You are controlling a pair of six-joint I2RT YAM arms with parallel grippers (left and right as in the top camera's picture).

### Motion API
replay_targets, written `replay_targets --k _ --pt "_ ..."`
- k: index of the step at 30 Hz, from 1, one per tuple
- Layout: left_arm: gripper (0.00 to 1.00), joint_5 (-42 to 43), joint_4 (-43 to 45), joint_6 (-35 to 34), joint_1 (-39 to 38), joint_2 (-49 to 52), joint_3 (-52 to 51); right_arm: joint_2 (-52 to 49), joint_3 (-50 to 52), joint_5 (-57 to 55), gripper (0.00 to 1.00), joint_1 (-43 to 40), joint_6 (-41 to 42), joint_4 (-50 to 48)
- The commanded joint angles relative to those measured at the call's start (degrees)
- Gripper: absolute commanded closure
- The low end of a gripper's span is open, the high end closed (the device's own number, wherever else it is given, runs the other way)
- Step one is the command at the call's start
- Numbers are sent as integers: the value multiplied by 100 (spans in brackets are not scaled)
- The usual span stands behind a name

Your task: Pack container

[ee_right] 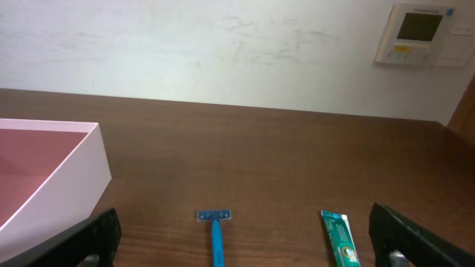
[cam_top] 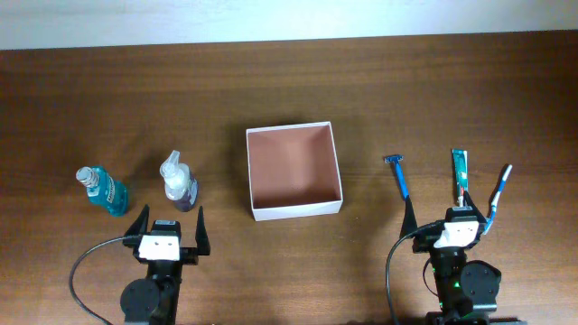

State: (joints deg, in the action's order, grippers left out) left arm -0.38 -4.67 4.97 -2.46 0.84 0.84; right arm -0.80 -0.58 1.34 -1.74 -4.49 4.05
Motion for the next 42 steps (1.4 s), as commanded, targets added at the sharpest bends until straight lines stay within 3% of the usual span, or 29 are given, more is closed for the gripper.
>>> replay_targets --k 1,10,17,27,36,42 --pt "0 63 -9 92 24 -55 -31 44 26 -2 1 -22 50 28" --pt "1 66 -245 -544 22 -11 260 20 -155 341 1 -22 704 199" --pt "0 63 -1316 -542 22 787 1676 -640 -1392 343 1 -22 802 1436" --pt "1 66 -3250 -544 22 3482 4542 -3281 -3965 363 1 -22 800 3683" --pt "0 212 -6476 -538 22 6607 7672 -5993 -5954 444 1 -22 798 5967" --pt "0 210 -6570 -538 28 7490 7947 -6765 -6050 444 1 -22 800 6089"
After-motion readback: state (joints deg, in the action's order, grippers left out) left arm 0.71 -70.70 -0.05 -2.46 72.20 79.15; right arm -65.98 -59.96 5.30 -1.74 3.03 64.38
